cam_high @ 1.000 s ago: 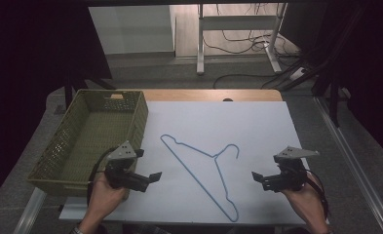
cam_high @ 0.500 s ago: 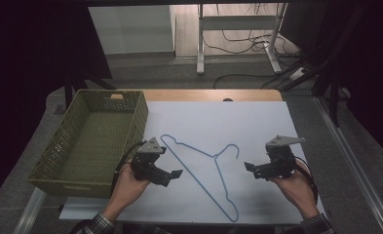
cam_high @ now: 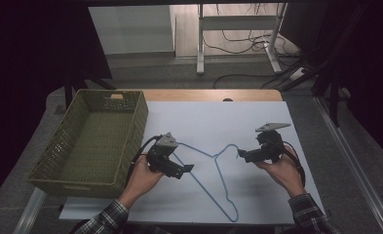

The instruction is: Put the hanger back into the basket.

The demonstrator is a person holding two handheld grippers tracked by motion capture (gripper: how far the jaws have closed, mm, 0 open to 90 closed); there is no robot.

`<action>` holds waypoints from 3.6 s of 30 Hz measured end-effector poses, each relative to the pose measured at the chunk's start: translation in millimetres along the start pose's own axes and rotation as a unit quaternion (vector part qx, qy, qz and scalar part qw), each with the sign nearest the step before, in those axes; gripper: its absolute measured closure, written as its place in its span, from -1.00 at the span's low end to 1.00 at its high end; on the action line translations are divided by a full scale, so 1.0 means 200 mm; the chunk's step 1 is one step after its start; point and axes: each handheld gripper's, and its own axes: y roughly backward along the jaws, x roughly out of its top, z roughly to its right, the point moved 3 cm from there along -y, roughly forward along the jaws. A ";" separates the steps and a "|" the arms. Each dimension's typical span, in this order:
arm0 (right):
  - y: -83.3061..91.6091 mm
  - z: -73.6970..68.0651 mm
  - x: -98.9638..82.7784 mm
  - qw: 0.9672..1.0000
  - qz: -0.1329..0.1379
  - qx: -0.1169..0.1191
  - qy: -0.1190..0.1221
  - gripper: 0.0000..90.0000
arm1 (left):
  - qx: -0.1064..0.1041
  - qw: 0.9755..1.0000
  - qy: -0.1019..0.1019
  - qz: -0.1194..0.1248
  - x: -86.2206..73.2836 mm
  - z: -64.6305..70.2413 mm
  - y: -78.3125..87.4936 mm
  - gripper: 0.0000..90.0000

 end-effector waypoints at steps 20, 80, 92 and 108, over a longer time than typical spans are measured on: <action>-0.37 0.10 0.06 0.998 -0.060 0.001 0.022 0.56 | 0.008 0.999 -0.001 -0.036 -0.07 0.01 -0.15 -0.97; -0.18 -0.38 -0.06 0.990 -0.045 0.128 -0.030 0.27 | -0.032 0.997 0.010 -0.064 0.32 -0.04 -0.53 0.89; -0.28 -0.47 -0.07 0.989 -0.055 0.130 -0.049 0.73 | -0.053 0.998 0.028 -0.037 0.31 -0.04 -0.48 0.86; -0.08 -0.42 0.02 0.985 -0.038 0.171 0.007 0.94 | -0.079 0.996 -0.005 -0.042 0.32 -0.11 -0.03 -0.43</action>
